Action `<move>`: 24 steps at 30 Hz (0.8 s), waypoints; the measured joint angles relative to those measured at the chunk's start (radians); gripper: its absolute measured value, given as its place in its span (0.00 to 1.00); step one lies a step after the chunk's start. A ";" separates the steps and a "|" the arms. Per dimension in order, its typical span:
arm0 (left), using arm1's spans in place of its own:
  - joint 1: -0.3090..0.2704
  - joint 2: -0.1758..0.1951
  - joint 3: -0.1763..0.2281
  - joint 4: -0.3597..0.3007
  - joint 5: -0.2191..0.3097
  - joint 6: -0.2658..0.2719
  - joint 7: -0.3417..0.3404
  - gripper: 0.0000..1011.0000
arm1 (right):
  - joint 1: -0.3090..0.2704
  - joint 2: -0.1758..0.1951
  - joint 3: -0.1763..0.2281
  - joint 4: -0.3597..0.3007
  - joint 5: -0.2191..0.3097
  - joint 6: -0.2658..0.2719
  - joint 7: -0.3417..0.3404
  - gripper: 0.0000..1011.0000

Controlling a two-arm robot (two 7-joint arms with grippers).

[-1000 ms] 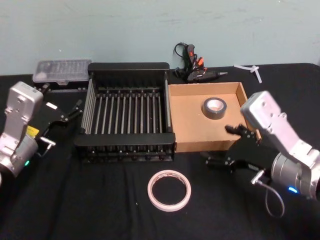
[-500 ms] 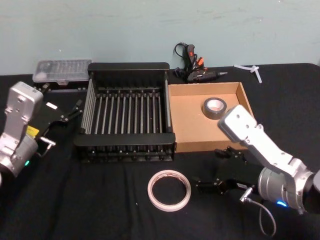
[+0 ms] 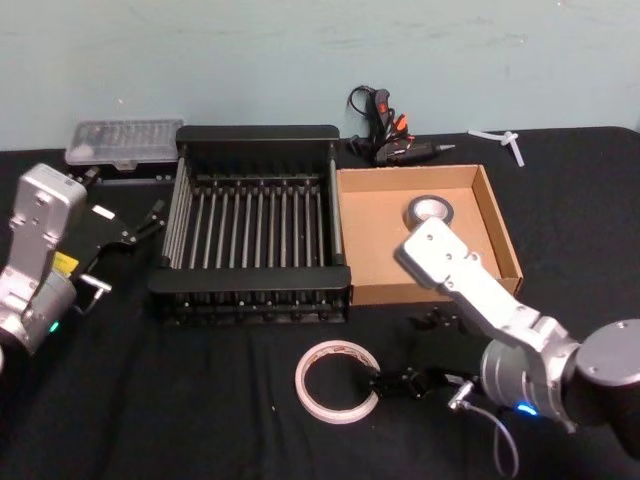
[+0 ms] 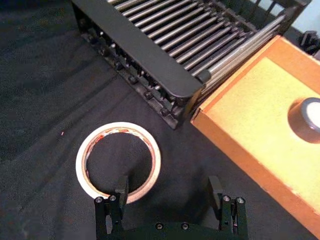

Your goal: Pick up the white tape and place it into the black box , Pick up the silver tape and place it into the brown box.

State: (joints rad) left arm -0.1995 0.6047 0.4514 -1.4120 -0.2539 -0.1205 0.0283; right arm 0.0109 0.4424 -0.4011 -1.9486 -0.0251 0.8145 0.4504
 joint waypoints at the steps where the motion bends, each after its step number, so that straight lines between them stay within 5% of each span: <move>1: 0.000 0.000 0.000 0.000 0.000 0.000 0.000 0.99 | 0.006 -0.007 -0.008 0.007 -0.008 0.007 0.000 0.99; 24: 0.000 0.000 0.000 0.000 0.000 0.000 0.000 0.99 | 0.048 -0.088 -0.059 0.099 -0.073 0.007 0.024 0.99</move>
State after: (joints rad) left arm -0.1995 0.6047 0.4514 -1.4120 -0.2538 -0.1205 0.0283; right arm 0.0592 0.3546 -0.4600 -1.8501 -0.0985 0.8214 0.4739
